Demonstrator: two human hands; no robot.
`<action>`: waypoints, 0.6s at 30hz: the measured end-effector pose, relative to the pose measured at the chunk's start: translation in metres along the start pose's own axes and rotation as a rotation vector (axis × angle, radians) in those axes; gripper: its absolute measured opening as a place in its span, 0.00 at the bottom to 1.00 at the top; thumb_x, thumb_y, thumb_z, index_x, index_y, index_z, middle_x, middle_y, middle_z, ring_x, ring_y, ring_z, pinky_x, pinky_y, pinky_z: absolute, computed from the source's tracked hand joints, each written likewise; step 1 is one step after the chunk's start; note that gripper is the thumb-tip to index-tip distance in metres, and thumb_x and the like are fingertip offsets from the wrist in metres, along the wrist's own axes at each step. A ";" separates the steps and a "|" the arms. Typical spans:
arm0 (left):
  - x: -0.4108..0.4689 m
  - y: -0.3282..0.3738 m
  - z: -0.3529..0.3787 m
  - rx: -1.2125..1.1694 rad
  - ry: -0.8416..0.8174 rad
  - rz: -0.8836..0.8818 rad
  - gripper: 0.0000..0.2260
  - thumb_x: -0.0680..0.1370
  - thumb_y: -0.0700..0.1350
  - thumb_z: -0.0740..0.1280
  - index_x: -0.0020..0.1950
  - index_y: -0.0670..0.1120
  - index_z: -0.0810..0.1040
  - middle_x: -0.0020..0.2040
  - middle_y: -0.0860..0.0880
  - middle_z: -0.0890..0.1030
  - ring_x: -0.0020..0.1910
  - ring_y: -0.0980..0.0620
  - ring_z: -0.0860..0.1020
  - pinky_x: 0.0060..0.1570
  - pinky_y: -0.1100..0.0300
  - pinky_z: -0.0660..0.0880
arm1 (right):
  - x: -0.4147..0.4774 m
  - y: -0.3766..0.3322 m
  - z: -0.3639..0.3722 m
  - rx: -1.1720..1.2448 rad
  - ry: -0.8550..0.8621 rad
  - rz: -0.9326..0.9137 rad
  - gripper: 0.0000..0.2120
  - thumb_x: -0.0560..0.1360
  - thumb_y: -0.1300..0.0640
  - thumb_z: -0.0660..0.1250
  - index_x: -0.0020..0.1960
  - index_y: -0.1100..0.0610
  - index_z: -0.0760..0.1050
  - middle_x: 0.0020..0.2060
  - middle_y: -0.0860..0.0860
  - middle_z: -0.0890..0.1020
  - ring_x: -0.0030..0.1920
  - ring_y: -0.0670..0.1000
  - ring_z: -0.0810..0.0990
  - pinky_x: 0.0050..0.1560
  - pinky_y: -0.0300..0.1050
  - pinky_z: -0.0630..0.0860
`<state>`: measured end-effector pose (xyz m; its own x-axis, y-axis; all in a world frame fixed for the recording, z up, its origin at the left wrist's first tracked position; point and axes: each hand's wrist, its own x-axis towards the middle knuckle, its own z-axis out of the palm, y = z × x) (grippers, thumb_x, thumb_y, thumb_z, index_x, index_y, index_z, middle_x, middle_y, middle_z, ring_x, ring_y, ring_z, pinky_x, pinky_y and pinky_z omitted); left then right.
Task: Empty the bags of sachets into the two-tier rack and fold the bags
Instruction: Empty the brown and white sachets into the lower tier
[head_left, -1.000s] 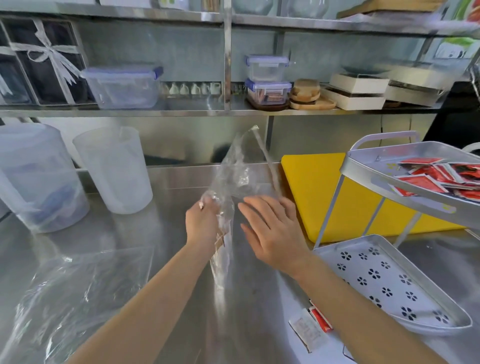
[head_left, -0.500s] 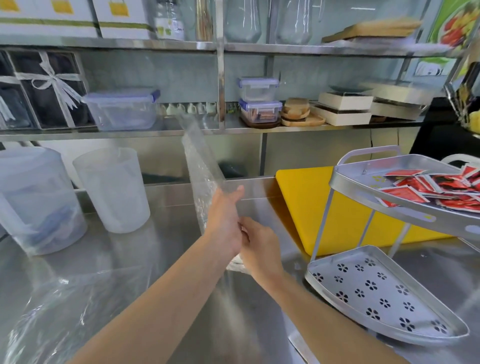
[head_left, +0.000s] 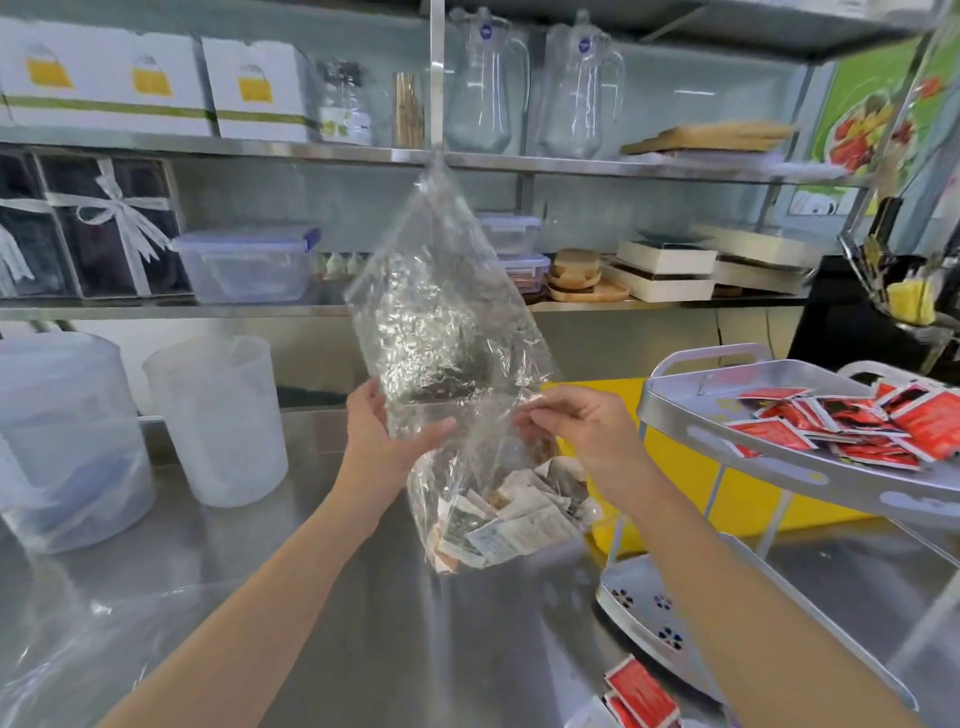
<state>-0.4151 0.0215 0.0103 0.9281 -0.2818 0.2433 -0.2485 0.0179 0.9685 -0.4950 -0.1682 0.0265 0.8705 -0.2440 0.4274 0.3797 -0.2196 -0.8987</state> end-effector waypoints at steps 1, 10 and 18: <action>0.000 0.002 0.000 0.062 -0.050 0.037 0.53 0.59 0.54 0.79 0.74 0.49 0.50 0.73 0.46 0.61 0.72 0.49 0.61 0.70 0.51 0.61 | 0.001 -0.004 -0.004 -0.016 -0.025 -0.006 0.17 0.71 0.74 0.63 0.37 0.54 0.81 0.31 0.45 0.85 0.34 0.43 0.83 0.36 0.32 0.76; -0.006 0.044 0.040 0.289 -0.424 0.165 0.57 0.57 0.58 0.77 0.74 0.56 0.43 0.62 0.53 0.73 0.62 0.56 0.72 0.61 0.58 0.67 | 0.000 -0.024 -0.006 -0.172 -0.192 -0.004 0.10 0.70 0.74 0.64 0.49 0.68 0.79 0.29 0.44 0.83 0.32 0.41 0.80 0.36 0.33 0.75; -0.003 0.049 0.063 0.243 -0.158 0.235 0.13 0.71 0.43 0.73 0.27 0.48 0.76 0.26 0.51 0.80 0.28 0.53 0.78 0.36 0.57 0.78 | -0.005 -0.027 0.000 -0.360 -0.099 0.045 0.09 0.69 0.67 0.70 0.38 0.54 0.77 0.34 0.52 0.83 0.35 0.48 0.81 0.40 0.41 0.77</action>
<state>-0.4476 -0.0367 0.0533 0.7882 -0.4423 0.4279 -0.5260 -0.1232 0.8415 -0.5096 -0.1615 0.0488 0.9166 -0.1726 0.3606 0.2211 -0.5325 -0.8170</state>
